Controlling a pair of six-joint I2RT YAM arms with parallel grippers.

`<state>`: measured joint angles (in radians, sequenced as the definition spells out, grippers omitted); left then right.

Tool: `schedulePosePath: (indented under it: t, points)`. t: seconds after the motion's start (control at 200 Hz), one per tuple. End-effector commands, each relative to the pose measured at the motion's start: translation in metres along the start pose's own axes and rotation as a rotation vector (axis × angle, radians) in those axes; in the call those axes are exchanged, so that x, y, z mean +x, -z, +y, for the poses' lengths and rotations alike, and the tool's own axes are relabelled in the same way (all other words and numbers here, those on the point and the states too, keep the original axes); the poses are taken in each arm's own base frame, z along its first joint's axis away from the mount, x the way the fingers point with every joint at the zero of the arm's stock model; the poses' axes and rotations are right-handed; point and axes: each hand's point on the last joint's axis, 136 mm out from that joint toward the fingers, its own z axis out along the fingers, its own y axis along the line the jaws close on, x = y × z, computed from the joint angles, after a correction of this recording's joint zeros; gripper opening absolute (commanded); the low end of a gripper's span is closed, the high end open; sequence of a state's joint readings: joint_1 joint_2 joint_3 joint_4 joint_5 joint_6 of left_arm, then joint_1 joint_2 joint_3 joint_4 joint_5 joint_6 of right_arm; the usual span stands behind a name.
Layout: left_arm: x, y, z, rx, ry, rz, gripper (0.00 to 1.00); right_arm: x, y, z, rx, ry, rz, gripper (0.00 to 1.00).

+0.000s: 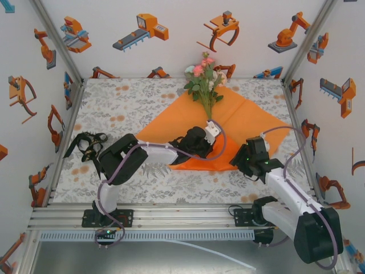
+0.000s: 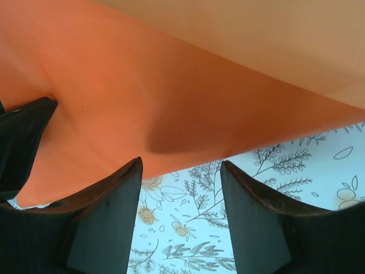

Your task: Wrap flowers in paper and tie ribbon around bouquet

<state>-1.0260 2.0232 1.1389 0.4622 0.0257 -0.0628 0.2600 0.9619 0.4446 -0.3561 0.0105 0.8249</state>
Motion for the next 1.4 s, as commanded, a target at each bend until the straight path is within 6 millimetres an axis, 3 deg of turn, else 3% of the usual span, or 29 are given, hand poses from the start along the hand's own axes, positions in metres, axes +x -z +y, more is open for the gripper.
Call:
schedulePosePath:
  t: [0.0,0.085,0.16,0.37,0.601,0.751,0.901,1.131,1.212,1.397]
  points:
    - [-0.017,-0.001,0.016,-0.051,0.028,-0.065,0.15,-0.013,-0.001,0.006,-0.008,0.039,-0.054,0.54]
    - [-0.02,-0.002,0.021,-0.048,0.039,-0.074,0.12,-0.012,-0.003,0.011,-0.024,0.039,-0.039,0.54]
    - [-0.02,-0.005,0.025,-0.056,0.046,-0.072,0.0,-0.011,-0.006,0.013,-0.019,0.038,-0.015,0.55]
    - [-0.017,-0.005,0.026,-0.051,0.052,-0.066,0.0,-0.007,-0.011,0.036,-0.1,0.003,0.055,0.56]
    - [-0.014,-0.003,0.028,-0.059,0.07,-0.064,0.04,-0.003,-0.024,0.027,-0.038,-0.001,0.086,0.56]
    - [-0.012,-0.003,0.036,-0.105,0.08,-0.056,0.04,-0.008,-0.015,0.055,-0.139,-0.036,0.126,0.56]
    - [-0.013,-0.006,0.037,-0.112,0.086,-0.067,0.05,0.001,-0.016,0.085,-0.248,-0.098,0.147,0.56]
    - [-0.016,-0.008,0.041,-0.132,0.083,-0.079,0.07,0.005,-0.036,0.063,-0.136,-0.059,0.137,0.56]
    - [-0.017,-0.01,0.035,-0.099,0.072,-0.078,0.13,0.007,-0.041,0.054,-0.098,-0.028,0.134,0.56]
    - [-0.031,0.008,0.026,-0.059,0.057,-0.119,0.46,0.013,-0.046,0.049,-0.073,-0.017,0.156,0.56]
